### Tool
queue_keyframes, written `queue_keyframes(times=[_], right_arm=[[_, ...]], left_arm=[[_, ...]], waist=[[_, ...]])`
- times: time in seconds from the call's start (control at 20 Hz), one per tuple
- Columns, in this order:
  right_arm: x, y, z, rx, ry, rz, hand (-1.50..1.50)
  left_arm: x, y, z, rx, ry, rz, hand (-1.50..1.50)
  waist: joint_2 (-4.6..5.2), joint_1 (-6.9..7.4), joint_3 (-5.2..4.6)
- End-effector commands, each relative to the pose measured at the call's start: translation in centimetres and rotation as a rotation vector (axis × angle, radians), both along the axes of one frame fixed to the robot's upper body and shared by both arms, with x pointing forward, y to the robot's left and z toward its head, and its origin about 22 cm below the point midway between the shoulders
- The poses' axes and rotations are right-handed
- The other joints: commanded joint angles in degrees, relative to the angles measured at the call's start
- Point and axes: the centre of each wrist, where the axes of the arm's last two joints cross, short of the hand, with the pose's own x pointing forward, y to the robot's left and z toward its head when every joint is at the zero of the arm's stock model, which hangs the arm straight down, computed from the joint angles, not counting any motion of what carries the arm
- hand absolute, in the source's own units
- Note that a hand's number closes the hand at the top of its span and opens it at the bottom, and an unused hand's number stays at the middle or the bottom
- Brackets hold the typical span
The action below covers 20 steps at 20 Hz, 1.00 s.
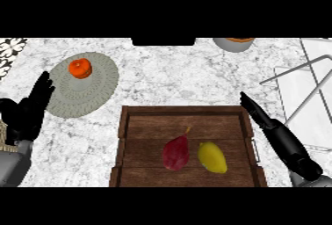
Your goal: Pick the lemon from the tray and place it in the tiered shelf
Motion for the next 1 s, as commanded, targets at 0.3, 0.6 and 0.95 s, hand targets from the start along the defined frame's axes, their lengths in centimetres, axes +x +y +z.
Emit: queue_keyframes(times=[0.3, 0.6, 0.95], right_arm=[[1.7, 3.6, -0.7, 0.688, 0.28, -0.096, -1.5], [2.6, -3.1, -2.0, -0.024, -0.025, -0.594, -1.5], [1.3, -3.5, -3.1, 0.316, -0.117, -0.511, -1.5]], left_arm=[[0.4, -6.5, -0.6, -0.048, -0.076, -0.193, 0.0], [-0.2, -9.2, -1.9, -0.049, -0.063, -0.271, 0.0], [-0.1, -11.7, -0.9, -0.058, -0.057, -0.281, 0.0]], waist=[[2.71, -1.52, 2.72], [0.72, 0.36, 0.41], [0.31, 0.5, 0.44]])
